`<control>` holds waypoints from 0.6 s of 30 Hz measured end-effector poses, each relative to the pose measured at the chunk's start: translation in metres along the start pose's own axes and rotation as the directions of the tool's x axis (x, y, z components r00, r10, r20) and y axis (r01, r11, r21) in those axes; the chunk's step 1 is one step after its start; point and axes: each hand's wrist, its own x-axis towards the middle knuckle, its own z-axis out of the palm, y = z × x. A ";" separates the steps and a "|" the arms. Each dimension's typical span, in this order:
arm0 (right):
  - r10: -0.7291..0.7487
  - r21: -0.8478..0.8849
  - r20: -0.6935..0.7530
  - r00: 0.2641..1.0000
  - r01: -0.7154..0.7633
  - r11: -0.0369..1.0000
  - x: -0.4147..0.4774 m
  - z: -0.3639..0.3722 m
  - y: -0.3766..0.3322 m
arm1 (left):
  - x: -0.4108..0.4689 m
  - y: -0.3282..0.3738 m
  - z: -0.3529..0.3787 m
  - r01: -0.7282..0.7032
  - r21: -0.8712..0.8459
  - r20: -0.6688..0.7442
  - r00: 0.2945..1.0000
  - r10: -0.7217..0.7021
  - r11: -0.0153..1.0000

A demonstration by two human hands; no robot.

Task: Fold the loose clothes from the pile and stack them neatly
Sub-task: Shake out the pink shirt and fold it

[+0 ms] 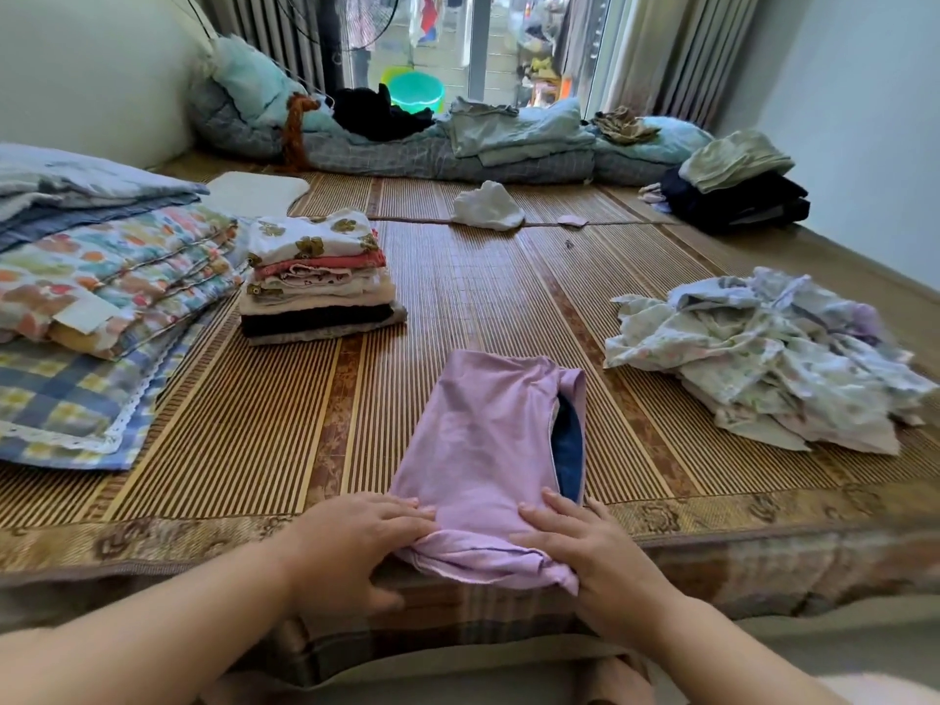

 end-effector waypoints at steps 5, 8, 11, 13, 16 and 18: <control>0.054 0.517 -0.049 0.997 -0.021 0.856 -0.014 -0.024 -0.007 | -0.003 0.014 -0.009 -0.070 -0.090 -0.259 0.965 0.045 0.994; 0.198 0.736 -0.132 0.971 -0.038 0.676 -0.007 -0.039 0.000 | 0.010 0.015 -0.026 0.036 -0.547 -0.208 0.962 -0.177 0.836; 0.378 0.789 -0.228 0.897 -0.058 0.612 0.018 -0.061 0.013 | 0.041 0.014 -0.050 0.067 -0.789 -0.208 0.907 -0.367 0.611; 0.511 0.851 -0.222 0.830 -0.090 0.517 0.043 -0.072 0.025 | 0.070 0.008 -0.064 0.120 -0.782 -0.234 0.853 -0.467 0.611; 0.706 0.900 -0.149 0.693 -0.202 0.387 0.082 -0.077 0.054 | 0.117 -0.004 -0.072 0.254 -0.774 -0.201 0.771 -0.604 0.581; 0.761 0.869 -0.108 0.639 -0.311 0.384 0.102 -0.074 0.072 | 0.145 -0.014 -0.067 0.361 -0.763 -0.136 0.721 -0.680 0.536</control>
